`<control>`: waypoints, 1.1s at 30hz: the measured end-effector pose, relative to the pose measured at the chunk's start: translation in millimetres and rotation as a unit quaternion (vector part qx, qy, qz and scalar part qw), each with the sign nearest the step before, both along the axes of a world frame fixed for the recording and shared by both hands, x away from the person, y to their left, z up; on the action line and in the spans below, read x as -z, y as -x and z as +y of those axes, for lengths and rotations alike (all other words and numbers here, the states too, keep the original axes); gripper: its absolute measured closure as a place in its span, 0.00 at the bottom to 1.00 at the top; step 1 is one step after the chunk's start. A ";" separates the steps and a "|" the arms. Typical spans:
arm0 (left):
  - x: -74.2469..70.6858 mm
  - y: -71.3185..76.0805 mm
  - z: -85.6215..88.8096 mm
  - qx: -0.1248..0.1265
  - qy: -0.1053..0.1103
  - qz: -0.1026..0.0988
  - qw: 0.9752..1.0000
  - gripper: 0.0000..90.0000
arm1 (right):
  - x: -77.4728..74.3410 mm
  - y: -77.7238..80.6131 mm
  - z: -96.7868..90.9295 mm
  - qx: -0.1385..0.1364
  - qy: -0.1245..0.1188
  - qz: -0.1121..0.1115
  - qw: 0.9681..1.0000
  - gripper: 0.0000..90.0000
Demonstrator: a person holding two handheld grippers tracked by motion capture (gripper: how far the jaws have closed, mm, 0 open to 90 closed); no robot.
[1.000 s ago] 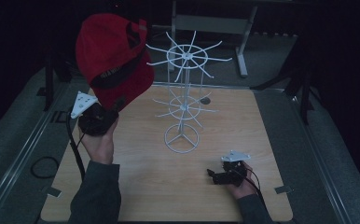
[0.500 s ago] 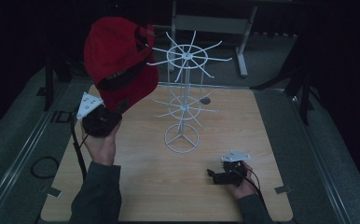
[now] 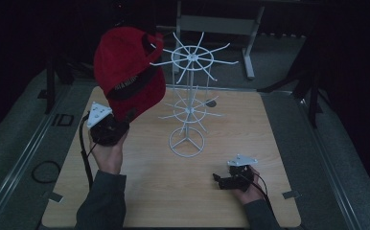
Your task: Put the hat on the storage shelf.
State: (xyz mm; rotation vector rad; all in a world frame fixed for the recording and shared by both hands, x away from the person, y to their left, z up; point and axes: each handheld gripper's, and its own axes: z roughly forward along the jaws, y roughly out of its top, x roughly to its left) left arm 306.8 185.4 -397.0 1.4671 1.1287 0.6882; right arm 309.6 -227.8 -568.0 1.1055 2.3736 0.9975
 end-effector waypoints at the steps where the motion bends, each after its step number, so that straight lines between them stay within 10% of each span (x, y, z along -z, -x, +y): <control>1: 4.5 -0.3 -1.2 0.000 0.002 0.004 1.000 0.95 | 0.0 0.0 0.0 0.000 0.000 0.000 1.000 0.15; 33: 49.1 -1.8 -9.6 0.007 0.001 0.051 0.999 0.94 | 0.1 0.1 0.0 0.000 0.000 0.000 1.000 0.15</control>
